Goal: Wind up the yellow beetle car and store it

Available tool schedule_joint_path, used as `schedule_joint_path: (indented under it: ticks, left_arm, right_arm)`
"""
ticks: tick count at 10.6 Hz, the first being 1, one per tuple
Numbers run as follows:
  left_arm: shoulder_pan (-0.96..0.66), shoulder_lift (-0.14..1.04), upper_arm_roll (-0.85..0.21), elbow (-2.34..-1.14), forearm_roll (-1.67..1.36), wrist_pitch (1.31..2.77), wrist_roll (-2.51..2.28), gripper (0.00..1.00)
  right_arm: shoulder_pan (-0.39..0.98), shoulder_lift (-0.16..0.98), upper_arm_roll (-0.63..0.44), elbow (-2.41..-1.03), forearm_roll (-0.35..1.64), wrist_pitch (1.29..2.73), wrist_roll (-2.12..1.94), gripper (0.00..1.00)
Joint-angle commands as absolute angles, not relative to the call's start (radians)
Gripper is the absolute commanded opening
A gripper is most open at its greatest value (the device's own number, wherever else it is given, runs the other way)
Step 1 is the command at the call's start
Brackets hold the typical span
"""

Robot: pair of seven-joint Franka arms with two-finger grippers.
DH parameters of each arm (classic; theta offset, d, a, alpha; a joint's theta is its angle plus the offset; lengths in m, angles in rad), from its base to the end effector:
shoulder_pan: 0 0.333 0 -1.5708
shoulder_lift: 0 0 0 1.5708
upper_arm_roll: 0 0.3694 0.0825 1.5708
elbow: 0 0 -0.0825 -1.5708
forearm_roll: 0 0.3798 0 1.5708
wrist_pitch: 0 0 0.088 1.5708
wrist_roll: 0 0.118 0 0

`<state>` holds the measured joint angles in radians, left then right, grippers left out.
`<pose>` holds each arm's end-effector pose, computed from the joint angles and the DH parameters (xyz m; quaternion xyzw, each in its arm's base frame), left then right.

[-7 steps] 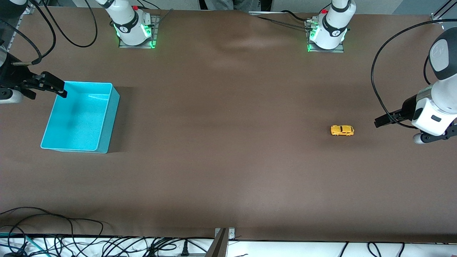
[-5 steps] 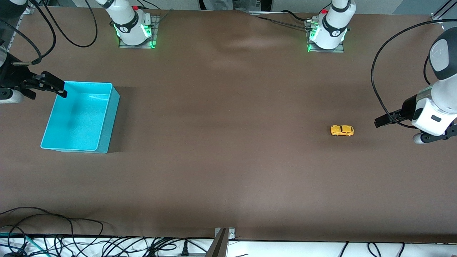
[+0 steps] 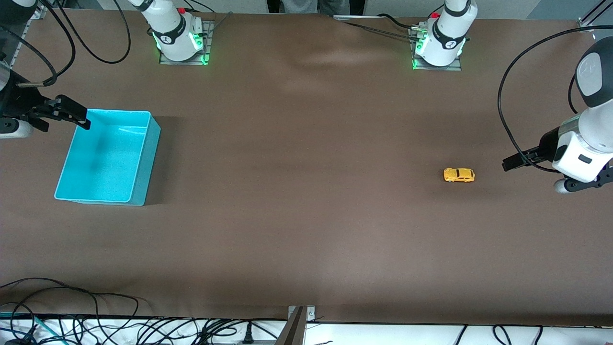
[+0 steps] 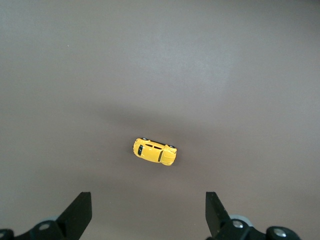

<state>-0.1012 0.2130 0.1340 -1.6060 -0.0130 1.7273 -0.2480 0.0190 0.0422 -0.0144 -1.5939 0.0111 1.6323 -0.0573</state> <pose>0.6235 0.0114 0.5388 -0.9891 -0.1402 0.0438 0.0126 0.5699 0.0041 0.6378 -0.9995 -0.0306 0.0018 0.0053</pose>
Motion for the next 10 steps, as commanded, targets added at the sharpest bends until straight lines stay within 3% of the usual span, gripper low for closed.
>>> schedule_joint_path:
  ticks: [1,10]
  left_arm:
    - [-0.101,0.213,0.138,-1.603,-0.006,1.732,-0.233,1.0]
    - [-0.1,0.213,0.14,-1.603,-0.005,1.732,-0.239,1.0]
  right_arm:
    - [0.018,0.035,-0.015,-1.591,0.006,1.617,-0.058,1.0]
    - [0.018,0.035,-0.015,-1.6,-0.002,1.618,-0.064,1.0]
